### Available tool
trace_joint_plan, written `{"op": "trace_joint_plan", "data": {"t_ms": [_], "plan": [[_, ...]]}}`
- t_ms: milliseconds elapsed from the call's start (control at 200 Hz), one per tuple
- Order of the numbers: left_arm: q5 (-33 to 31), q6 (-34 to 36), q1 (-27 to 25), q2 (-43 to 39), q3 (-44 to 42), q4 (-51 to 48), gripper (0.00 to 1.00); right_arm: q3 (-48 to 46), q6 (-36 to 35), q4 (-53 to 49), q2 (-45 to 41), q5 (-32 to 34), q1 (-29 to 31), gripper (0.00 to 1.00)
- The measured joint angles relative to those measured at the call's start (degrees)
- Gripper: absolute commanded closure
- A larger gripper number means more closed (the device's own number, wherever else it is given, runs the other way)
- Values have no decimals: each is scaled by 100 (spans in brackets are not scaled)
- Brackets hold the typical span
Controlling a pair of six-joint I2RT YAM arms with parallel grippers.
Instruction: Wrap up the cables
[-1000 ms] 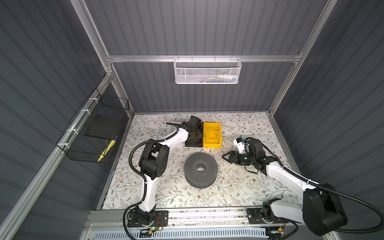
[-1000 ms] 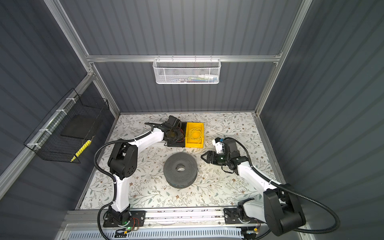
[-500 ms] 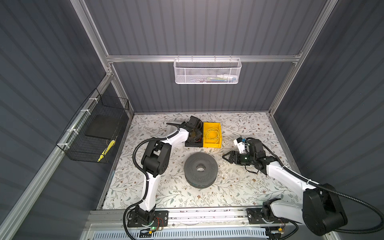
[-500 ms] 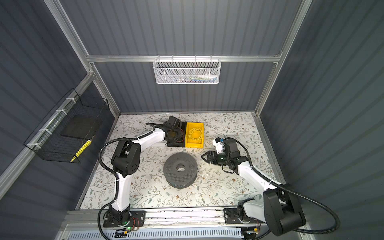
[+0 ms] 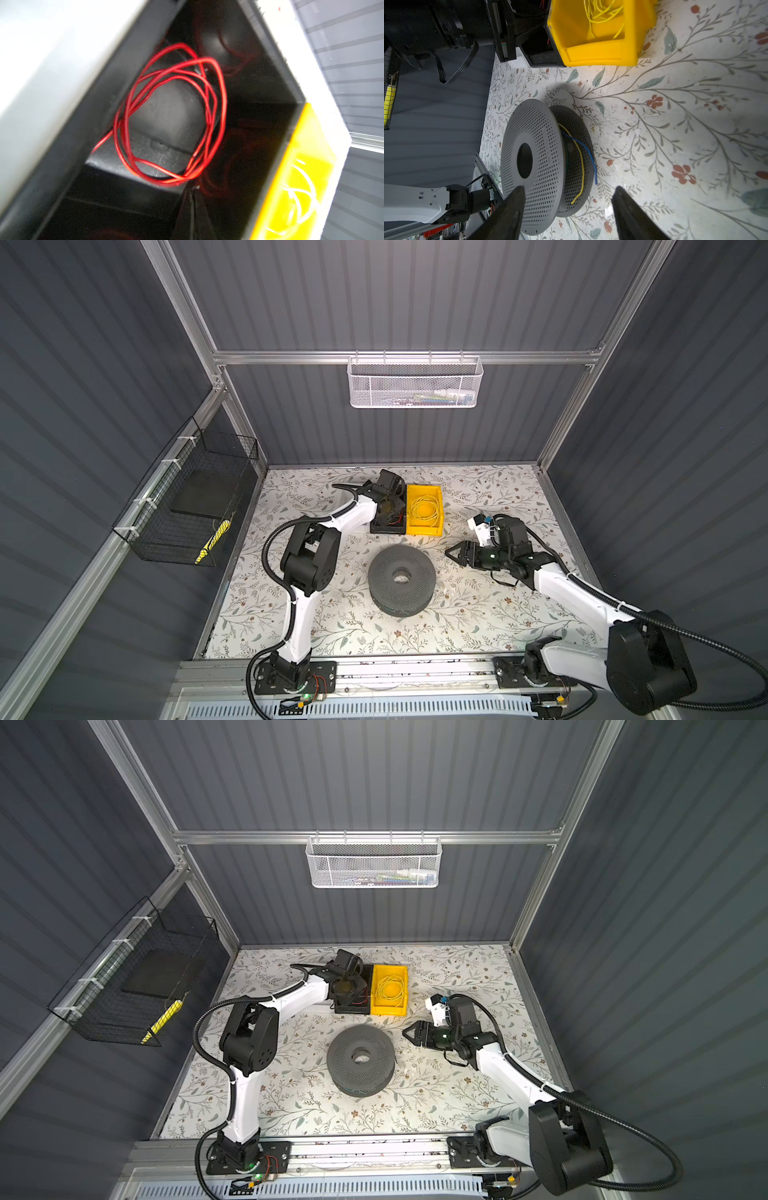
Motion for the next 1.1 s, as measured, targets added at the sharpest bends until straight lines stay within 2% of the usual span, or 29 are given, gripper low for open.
{"op": "trace_joint_plan", "data": {"t_ms": [425, 465, 540, 575, 630, 785, 955, 1096], "plan": [[-17, 166, -7, -1147, 409, -483, 100, 282, -90, 15, -219, -4, -17, 30], [-13, 286, -7, -1178, 494, -588, 92, 326, -111, 15, -223, -4, -17, 30], [33, 643, -7, -1080, 929, -1099, 69, 428, -157, 4, -227, -4, -17, 30], [52, 809, -7, -966, 1211, -1360, 65, 470, -177, -4, -234, -4, -17, 30], [76, 1226, -7, -719, 1729, -1788, 60, 516, -229, -7, -251, -7, -17, 30], [-68, 2710, -7, -133, 2640, -2973, 58, 525, -295, -70, -299, -4, -17, 30], [-122, 4784, -7, -26, 2669, -3591, 54, 496, -299, -157, -299, -4, -17, 30], [-79, 6220, -7, -83, 2347, -3324, 49, 496, -304, -234, -203, -7, -17, 30]]}}
